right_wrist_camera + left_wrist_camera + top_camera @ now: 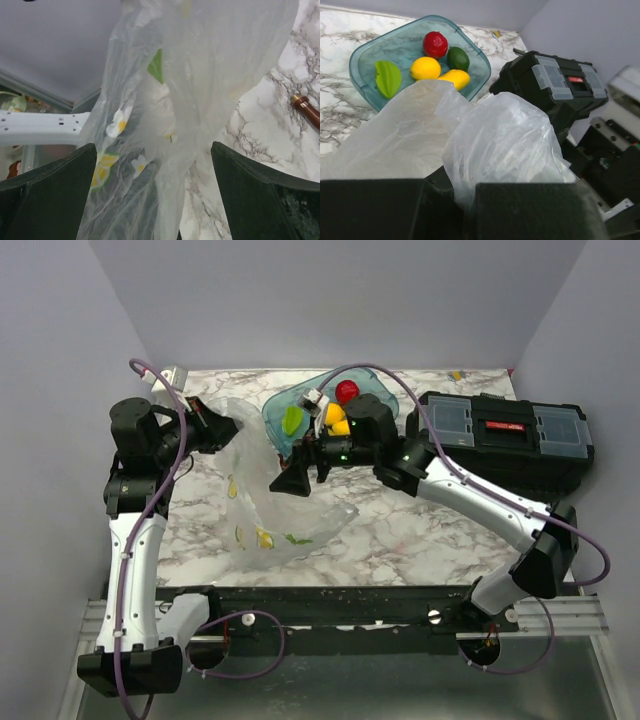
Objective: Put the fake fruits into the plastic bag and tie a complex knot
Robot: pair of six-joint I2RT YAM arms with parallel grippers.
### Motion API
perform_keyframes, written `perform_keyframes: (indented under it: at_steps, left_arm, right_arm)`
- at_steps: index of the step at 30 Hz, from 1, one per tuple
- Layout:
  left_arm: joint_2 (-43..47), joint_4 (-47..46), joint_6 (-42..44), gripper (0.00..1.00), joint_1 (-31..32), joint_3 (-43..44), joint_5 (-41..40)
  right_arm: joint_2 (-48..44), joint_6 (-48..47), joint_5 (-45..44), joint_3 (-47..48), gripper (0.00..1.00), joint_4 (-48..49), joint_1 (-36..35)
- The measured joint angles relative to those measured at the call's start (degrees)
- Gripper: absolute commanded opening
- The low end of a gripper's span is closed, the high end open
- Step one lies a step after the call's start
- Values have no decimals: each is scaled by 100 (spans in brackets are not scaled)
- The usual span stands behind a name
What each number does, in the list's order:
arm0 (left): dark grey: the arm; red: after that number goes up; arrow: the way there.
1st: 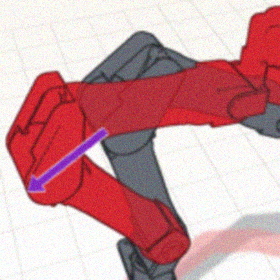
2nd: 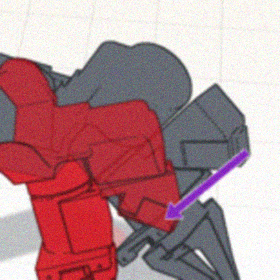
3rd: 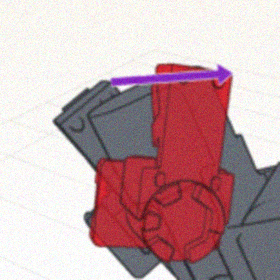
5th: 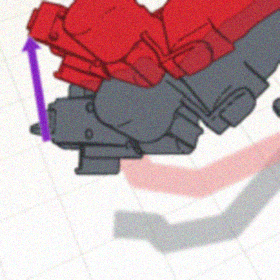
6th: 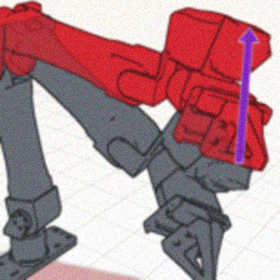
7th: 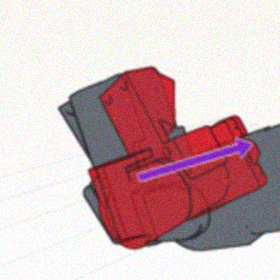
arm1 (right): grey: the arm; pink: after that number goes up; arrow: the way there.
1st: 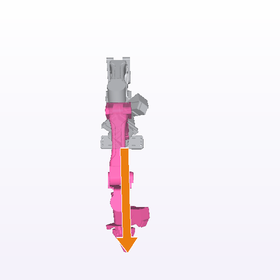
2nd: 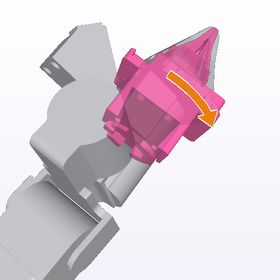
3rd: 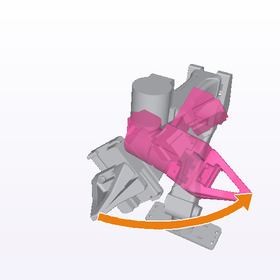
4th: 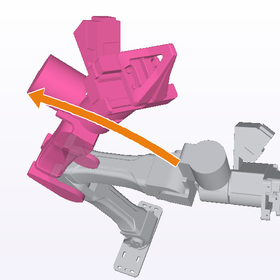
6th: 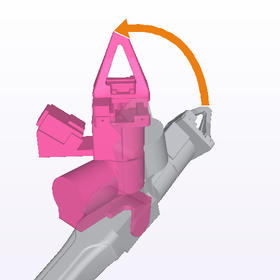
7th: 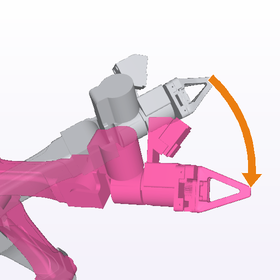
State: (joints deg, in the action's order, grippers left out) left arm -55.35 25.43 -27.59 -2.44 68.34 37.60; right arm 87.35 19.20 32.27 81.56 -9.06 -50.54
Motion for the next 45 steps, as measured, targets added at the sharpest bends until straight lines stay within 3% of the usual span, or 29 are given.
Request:
perform_keyframes:
  at_steps: [1,3,4,5,6,7,8,14,19,22,24,27,29,34,38,45]
  left_arm:
    - [4,-96,-118,0,-31,-39,63]
    - [20,-267,-323,0,-120,-140,221]
    - [24,-321,-393,0,-160,-184,293]
    - [28,-350,-437,0,-195,-214,350]
    - [42,-356,-476,0,-264,-262,426]
    - [61,-352,-490,0,-330,-308,474]
    - [94,-345,-498,0,-424,-369,544]
    - [286,142,-9,0,-1062,-627,487]
    - [372,654,1143,0,-1381,-1152,17]
    - [332,885,1421,0,-1410,-1405,-59]
    - [297,1051,1617,0,-1412,-1460,-81]
    - [291,1187,1720,0,-1438,-1353,-22]
    - [286,1276,1749,0,-1438,-1185,46]
    - [289,1419,1961,0,-1438,-890,66]
    - [212,1526,2256,0,-1438,-901,52]
    - [133,1589,2841,0,-1449,-1029,-9]
  right_arm:
    - [90,-4,-114,39,99,9,-87]
    - [249,-20,-459,42,84,-22,-212]
    - [321,-42,-638,31,71,-48,-267]
    - [380,-85,-861,7,51,-94,-302]
    - [417,-144,-1115,-28,21,-155,-332]
    - [431,-227,-1390,-66,2,-236,-367]
    - [428,-302,-1650,-107,1,-330,-380]
    - [-22,-787,-2601,-315,1,-734,-168]
    - [-651,-1038,-2949,-629,1,-680,-79]
    - [-682,-1073,-2942,-835,1,-651,-127]
    - [-592,-1080,-2806,-920,17,-695,-114]
    - [-448,-1145,-2326,-883,66,-756,-85]
    - [-428,-1191,-2022,-813,82,-756,-76]
    - [-385,-1451,-1886,-214,93,-752,-50]
    - [-339,-1639,-1888,363,94,-693,114]
    - [343,-1631,-1578,1521,95,-531,1281]
